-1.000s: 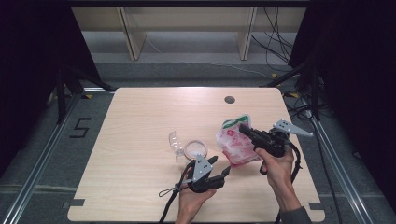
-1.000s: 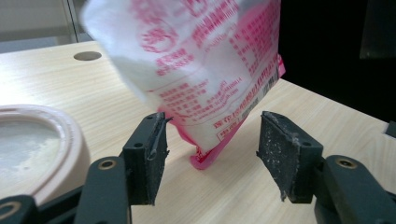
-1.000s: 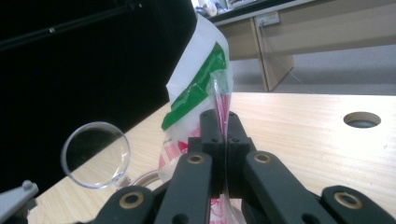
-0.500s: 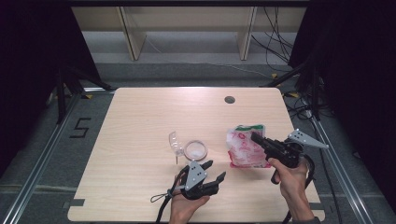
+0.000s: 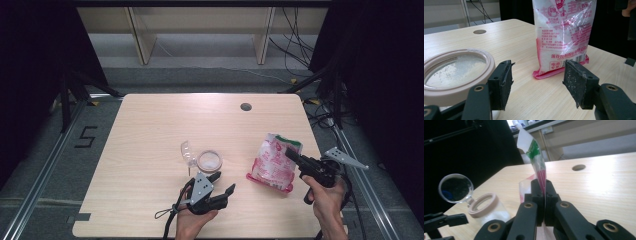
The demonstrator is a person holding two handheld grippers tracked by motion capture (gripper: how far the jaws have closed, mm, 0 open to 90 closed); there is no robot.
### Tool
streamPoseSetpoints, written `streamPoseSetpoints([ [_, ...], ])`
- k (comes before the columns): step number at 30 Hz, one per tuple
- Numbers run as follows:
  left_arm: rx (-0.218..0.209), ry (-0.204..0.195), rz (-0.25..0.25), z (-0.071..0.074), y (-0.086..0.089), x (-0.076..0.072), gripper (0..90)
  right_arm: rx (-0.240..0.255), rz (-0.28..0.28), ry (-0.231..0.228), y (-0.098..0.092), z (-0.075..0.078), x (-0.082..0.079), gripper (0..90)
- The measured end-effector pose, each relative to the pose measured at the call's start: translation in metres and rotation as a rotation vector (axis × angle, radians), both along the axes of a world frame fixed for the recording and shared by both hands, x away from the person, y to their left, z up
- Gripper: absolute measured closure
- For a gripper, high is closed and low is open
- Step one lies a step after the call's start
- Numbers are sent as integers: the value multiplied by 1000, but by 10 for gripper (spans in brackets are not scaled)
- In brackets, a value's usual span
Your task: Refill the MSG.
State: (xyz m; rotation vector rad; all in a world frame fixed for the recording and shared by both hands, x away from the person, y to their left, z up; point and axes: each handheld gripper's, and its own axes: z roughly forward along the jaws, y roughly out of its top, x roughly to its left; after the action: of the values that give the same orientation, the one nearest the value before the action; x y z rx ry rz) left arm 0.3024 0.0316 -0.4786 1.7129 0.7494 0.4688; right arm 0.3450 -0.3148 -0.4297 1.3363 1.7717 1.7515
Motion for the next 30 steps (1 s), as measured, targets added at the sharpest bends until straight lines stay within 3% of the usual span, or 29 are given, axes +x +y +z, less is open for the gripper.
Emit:
streamPoseSetpoints([
  [5, -9, 21, 9, 1, 0, -2, 387, -33, -28, 7, -9, -10, 3, 900],
  [6, -6, 17, 9, 1, 0, -2, 387, -22, -28, 33, -10, -12, 2, 900],
  [7, -10, 20, 10, 1, 0, -3, 387, -50, -42, 20, -13, -15, 4, 900],
  [13, -25, 26, 21, -1, 3, -2, 385, -27, -52, 77, -15, -22, 4, 900],
  [16, -25, 27, 23, -1, 4, -1, 378, -64, -57, 45, -20, -28, 8, 900],
  [19, -22, 34, 24, -1, 5, -1, 373, -44, -58, 74, -20, -29, 7, 900],
  [21, -13, 38, 28, -1, 6, -2, 370, -71, -64, 64, -21, -31, 9, 899],
  [22, -14, 39, 33, -1, 6, -2, 369, -60, -66, 99, -20, -31, 8, 898],
  [24, -27, 33, 35, -2, 6, -2, 370, -70, -70, 88, -22, -35, 10, 894],
  [28, -26, 34, 36, -1, 9, -2, 370, -56, -89, 128, -24, -40, 10, 891],
  [30, -1, 21, 32, 0, 12, -1, 370, -76, -95, 116, -26, -40, 11, 890],
])
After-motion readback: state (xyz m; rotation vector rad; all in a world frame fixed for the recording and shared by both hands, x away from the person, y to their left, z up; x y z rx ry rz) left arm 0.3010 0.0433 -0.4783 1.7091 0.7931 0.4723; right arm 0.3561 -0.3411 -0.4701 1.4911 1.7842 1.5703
